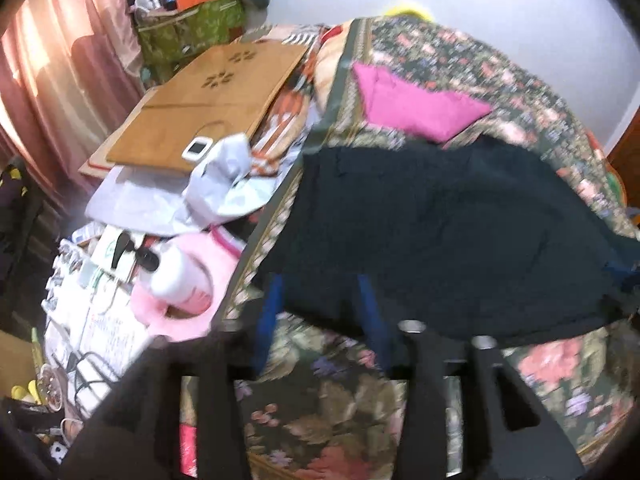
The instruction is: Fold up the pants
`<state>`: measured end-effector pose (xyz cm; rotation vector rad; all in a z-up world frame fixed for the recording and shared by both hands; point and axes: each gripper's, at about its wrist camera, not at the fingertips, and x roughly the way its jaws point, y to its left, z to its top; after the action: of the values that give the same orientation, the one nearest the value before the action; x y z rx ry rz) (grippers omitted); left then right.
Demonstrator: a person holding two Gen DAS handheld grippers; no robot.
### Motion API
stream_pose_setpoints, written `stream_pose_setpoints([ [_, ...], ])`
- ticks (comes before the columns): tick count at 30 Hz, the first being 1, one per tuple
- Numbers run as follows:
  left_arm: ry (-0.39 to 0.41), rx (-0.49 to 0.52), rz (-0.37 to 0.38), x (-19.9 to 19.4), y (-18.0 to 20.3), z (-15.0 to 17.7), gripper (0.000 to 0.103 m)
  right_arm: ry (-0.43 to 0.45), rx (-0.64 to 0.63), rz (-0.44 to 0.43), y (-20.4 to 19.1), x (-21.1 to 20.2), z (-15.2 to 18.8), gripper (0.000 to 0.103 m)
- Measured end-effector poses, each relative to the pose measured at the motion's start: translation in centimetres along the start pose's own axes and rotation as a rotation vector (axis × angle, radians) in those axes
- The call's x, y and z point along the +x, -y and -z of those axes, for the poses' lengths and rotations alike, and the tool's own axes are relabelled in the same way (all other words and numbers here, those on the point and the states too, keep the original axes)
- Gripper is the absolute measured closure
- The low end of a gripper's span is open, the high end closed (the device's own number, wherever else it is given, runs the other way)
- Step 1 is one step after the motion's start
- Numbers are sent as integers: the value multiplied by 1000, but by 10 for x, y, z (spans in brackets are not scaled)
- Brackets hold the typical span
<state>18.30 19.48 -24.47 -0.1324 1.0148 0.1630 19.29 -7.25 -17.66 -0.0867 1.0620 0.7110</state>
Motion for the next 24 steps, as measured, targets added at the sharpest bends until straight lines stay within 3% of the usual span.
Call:
stream_pose_setpoints([
  [4,47,38,44,-10,30,-15,35,33,52,4,10,-20,8,43],
  [6,56,74,73,-11,52,-20,22,70,90,30,21,-34,15,43],
  [8,54,116,99,-10,76,-23,17,107,128,72,33,-50,25,43],
  [14,-13,227,162,2,140,-26,17,185,312,179,85,-101,70,41],
  [18,-39,243,189,8,172,-28,17,192,433,259,114,-123,113,34],
  [24,-62,271,203,11,214,-30,17,214,613,264,153,-139,166,34],
])
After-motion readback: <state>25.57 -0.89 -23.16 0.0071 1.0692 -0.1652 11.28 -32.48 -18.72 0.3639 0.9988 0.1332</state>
